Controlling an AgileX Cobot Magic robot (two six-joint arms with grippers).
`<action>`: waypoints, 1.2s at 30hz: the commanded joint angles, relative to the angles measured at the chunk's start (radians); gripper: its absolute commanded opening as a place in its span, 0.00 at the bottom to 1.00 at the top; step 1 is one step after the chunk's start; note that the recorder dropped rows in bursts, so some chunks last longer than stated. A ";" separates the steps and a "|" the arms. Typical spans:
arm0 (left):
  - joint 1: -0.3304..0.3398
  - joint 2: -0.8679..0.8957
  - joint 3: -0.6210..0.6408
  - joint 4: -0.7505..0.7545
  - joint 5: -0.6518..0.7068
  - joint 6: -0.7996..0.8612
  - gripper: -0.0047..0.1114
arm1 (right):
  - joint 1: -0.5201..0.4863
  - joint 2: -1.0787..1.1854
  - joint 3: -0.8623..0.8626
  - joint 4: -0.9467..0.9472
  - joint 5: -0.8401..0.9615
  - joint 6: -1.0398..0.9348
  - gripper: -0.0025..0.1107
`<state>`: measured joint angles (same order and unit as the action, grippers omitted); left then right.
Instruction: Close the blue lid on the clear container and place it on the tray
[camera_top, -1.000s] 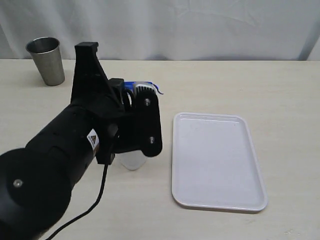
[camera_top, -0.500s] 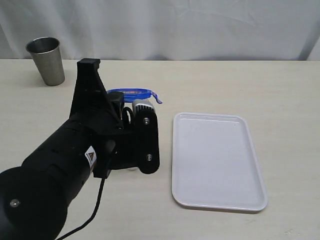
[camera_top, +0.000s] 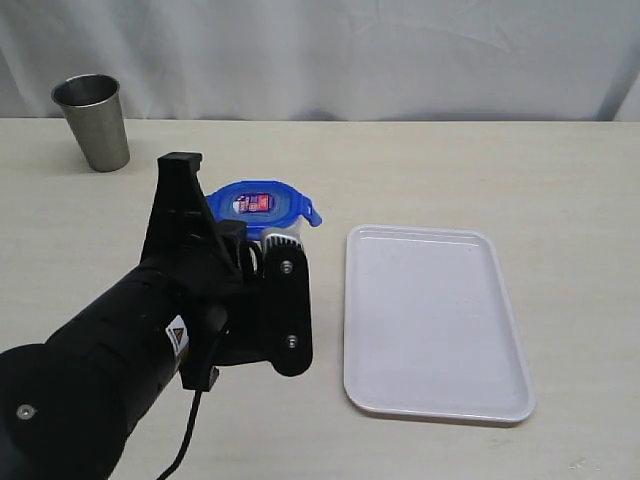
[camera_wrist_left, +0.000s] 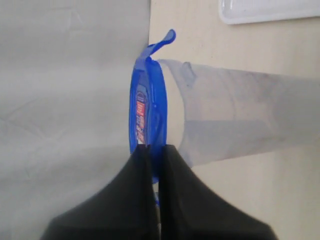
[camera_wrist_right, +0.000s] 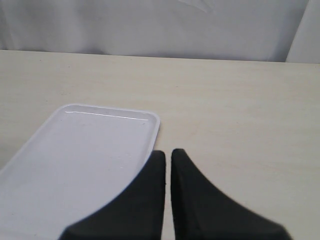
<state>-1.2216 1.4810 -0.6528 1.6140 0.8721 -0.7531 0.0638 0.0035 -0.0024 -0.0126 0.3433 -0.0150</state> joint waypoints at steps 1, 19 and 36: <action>-0.006 -0.006 0.003 -0.032 -0.017 -0.008 0.04 | -0.003 -0.004 0.002 0.001 -0.002 0.004 0.06; -0.006 -0.006 0.003 -0.093 -0.053 0.016 0.04 | -0.003 -0.004 0.002 0.001 -0.002 0.004 0.06; -0.006 -0.006 0.001 -0.041 -0.022 -0.030 0.28 | -0.003 -0.004 0.002 0.001 -0.002 0.004 0.06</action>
<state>-1.2216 1.4810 -0.6528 1.5626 0.8554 -0.7681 0.0638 0.0035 -0.0024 -0.0126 0.3433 -0.0150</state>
